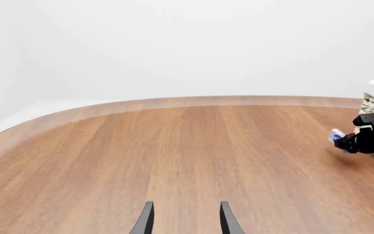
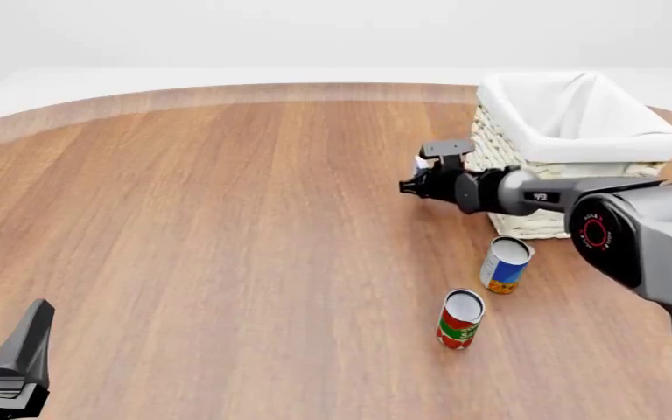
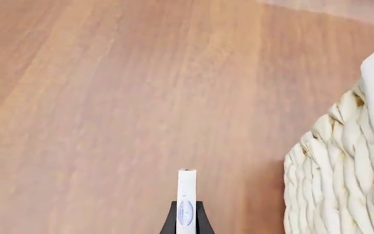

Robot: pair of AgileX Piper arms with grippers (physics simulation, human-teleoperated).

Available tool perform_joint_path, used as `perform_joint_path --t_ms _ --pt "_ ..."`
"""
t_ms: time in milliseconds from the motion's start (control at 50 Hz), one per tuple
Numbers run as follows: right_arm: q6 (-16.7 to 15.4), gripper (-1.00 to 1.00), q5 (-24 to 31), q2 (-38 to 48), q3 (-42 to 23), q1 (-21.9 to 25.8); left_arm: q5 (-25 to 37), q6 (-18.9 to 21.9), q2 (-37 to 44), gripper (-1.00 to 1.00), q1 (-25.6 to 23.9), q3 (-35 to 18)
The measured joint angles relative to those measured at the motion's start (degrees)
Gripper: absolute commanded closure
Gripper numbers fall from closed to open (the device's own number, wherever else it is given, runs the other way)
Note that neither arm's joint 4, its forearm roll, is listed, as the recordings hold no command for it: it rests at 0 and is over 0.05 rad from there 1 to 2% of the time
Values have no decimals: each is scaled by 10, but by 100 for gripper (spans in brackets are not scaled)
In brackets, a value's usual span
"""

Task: Pick up the alphabet soup and the cream cheese box, and put them in the basket.

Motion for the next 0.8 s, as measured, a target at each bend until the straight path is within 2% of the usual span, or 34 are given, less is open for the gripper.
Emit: perform_joint_path --t_ms 800 --pt "-3 100 -56 -188 142 43 0 0 0 -100 0 0"
